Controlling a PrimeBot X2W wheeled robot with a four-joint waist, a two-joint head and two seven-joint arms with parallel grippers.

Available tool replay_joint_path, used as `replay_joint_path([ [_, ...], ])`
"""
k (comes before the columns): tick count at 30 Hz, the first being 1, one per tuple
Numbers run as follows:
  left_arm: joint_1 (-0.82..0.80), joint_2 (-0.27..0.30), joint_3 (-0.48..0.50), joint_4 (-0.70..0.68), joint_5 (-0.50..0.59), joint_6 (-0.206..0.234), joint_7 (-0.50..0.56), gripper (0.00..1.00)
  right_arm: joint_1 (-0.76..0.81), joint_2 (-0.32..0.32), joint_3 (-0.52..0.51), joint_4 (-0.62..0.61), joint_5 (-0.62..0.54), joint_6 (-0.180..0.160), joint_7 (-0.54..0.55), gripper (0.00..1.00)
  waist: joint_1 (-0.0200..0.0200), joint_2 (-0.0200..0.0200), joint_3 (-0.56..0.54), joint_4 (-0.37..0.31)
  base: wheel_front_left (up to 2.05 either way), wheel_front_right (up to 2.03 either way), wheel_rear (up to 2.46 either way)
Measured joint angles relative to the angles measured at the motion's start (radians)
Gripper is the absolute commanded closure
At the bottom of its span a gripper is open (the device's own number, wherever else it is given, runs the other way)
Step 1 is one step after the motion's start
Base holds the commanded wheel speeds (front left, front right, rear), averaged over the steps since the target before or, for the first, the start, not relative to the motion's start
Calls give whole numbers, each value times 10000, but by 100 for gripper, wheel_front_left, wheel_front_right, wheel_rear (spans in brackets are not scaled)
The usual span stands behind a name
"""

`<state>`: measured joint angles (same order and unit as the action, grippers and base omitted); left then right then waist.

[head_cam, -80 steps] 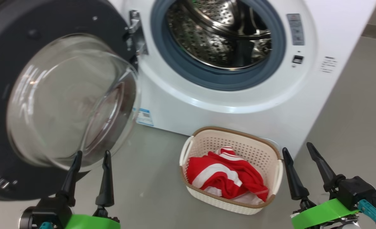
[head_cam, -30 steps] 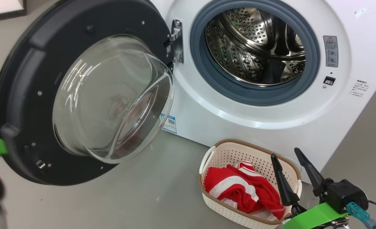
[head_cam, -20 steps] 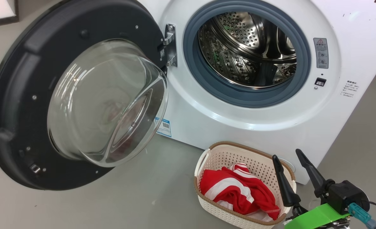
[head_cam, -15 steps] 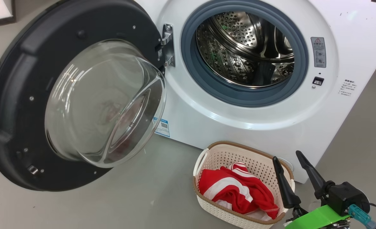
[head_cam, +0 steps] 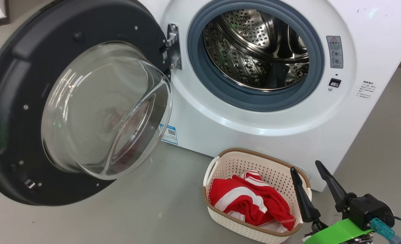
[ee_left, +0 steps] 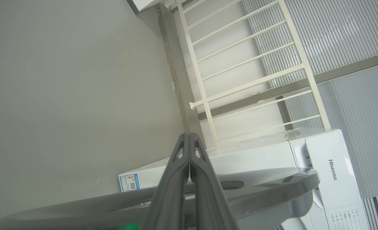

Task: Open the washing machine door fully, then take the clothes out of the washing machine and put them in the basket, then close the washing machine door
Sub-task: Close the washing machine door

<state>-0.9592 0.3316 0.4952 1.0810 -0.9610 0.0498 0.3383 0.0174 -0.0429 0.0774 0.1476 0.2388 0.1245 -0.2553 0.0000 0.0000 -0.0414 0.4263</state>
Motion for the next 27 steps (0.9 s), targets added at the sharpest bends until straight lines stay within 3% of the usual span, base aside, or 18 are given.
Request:
replay_joint_path([
  [9, -25, -73, -23, 161, -428, -341, 1712, 100, 15, 0, -113, -46, -13, 0, 0, 0, 1, 0, 21, 124, 0, 0, 0],
  [27, 825, -662, 322, -1254, -1262, -838, 2824, 100, 16, 2, -92, -140, 90, 0, -2, 0, 0, 0, 84, 349, 0, 0, 0],
])
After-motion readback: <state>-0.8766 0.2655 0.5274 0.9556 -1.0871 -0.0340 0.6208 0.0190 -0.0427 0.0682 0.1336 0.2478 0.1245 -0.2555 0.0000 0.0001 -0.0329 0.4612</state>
